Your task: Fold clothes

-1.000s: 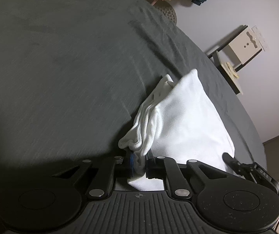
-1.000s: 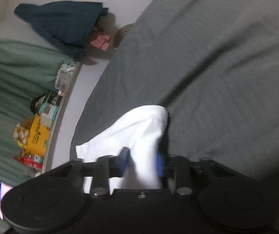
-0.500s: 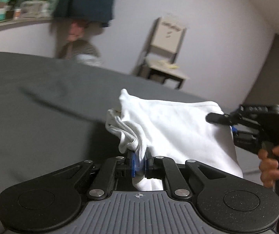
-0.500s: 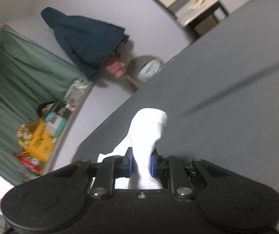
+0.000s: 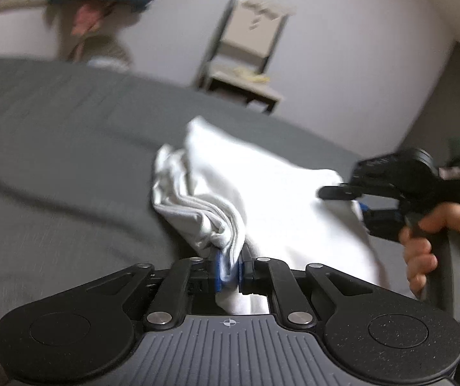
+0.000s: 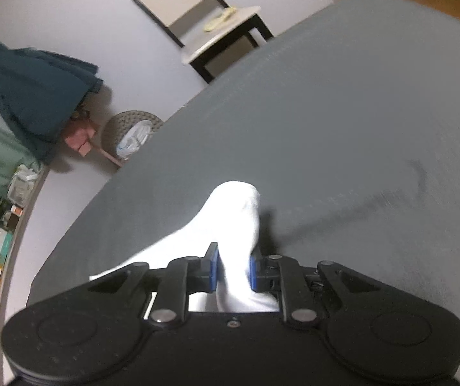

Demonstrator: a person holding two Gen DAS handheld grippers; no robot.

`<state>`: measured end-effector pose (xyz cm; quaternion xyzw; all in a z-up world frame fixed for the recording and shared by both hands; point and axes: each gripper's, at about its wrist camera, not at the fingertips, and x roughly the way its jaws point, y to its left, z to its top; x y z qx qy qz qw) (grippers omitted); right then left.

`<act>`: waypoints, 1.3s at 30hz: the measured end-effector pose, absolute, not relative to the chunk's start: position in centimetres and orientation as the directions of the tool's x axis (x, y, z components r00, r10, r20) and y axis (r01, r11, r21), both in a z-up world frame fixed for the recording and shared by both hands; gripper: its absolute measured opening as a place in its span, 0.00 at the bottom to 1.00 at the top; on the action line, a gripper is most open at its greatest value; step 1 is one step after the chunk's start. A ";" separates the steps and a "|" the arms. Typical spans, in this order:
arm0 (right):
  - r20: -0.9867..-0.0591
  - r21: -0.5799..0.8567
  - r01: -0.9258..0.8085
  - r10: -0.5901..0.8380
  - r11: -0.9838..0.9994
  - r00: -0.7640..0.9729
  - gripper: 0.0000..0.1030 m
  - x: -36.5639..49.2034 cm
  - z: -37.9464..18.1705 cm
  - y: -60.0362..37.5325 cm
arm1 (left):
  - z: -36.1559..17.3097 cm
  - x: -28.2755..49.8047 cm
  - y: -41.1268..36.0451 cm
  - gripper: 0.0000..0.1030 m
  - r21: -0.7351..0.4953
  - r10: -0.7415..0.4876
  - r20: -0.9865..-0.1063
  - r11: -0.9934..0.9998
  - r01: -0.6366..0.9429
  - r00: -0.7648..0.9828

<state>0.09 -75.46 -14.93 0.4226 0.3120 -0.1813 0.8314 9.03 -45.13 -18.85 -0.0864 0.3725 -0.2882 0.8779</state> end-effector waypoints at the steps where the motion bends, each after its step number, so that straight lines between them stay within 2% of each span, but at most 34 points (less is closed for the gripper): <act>1: -0.677 0.588 0.579 -0.047 0.565 0.734 0.30 0.0 -15.6 -75.5 | -19.3 9.2 -44.6 0.08 -0.376 -0.560 -0.620 0.827 0.418 0.549; 2: -0.686 0.575 0.593 -0.064 0.564 0.725 0.36 -0.3 -16.0 -75.2 | -19.8 9.3 -44.0 0.16 -0.390 -0.565 -0.621 0.824 0.412 0.543; 3: -0.691 0.563 0.605 -0.080 0.563 0.719 0.41 -0.6 -16.4 -75.0 | -20.1 9.4 -43.3 0.17 -0.401 -0.573 -0.619 0.818 0.412 0.537; 4: -0.680 0.566 0.601 -0.093 0.565 0.727 0.42 -1.0 -16.4 -74.7 | -20.2 9.3 -42.7 0.17 -0.405 -0.590 -0.607 0.806 0.432 0.532; 6: -0.676 0.558 0.617 -0.126 0.555 0.726 0.47 -1.9 -16.0 -74.1 | -20.5 9.1 -41.3 0.29 -0.415 -0.605 -0.598 0.795 0.442 0.526; 8: -0.663 0.535 0.627 -0.179 0.566 0.727 0.48 -3.3 -14.9 -73.1 | -20.3 9.0 -40.1 0.30 -0.430 -0.605 -0.604 0.795 0.427 0.519; 13: -0.622 0.411 0.612 -0.284 0.675 0.730 0.54 -6.8 -10.6 -67.4 | -18.8 8.4 -37.2 0.54 -0.404 -0.568 -0.624 0.822 0.400 0.536; 17: -0.554 0.294 0.569 -0.348 0.768 0.756 0.67 -10.8 -8.3 -60.6 | -16.8 7.4 -34.4 0.59 -0.382 -0.568 -0.602 0.822 0.422 0.561; 19: -0.494 0.276 0.571 -0.396 0.773 0.774 0.77 -13.6 -7.9 -57.6 | -15.4 7.0 -33.4 0.78 -0.389 -0.599 -0.583 0.799 0.459 0.549; 20: -0.489 0.261 0.576 -0.408 0.775 0.771 0.79 -14.4 -7.6 -56.4 | -14.6 6.5 -32.9 0.93 -0.377 -0.606 -0.577 0.793 0.479 0.548; 21: -0.485 0.245 0.580 -0.420 0.776 0.767 0.83 -15.2 -7.2 -55.1 | -13.8 6.0 -32.5 0.97 -0.365 -0.613 -0.569 0.786 0.500 0.548; 24: -0.437 0.202 0.598 -0.475 0.776 0.764 1.00 -17.4 -5.8 -52.0 | -11.7 4.4 -31.6 0.97 -0.326 -0.637 -0.527 0.763 0.559 0.562; 27: -0.372 0.171 0.588 -0.501 0.790 0.781 1.00 -19.2 -4.7 -50.0 | -9.9 3.0 -30.9 0.97 -0.300 -0.647 -0.521 0.750 0.590 0.557; 29: -0.365 0.165 0.568 -0.485 0.806 0.795 1.00 -19.6 -4.6 -49.4 | -8.9 2.1 -30.7 0.97 -0.281 -0.649 -0.527 0.743 0.607 0.549; 32: -0.404 0.163 0.559 -0.462 0.813 0.790 1.00 -19.5 -4.9 -49.2 | -7.7 0.7 -30.9 0.97 -0.211 -0.623 -0.537 0.752 0.624 0.569; 36: -0.462 0.130 0.569 -0.458 0.812 0.760 1.00 -19.6 -5.2 -49.2 | -6.8 -0.1 -32.1 0.97 -0.085 -0.496 -0.579 0.826 0.557 0.647; 39: -0.493 0.138 0.593 -0.465 0.793 0.736 1.00 -20.2 -5.0 -49.4 | -6.3 0.0 -32.4 0.97 -0.121 -0.524 -0.589 0.810 0.574 0.616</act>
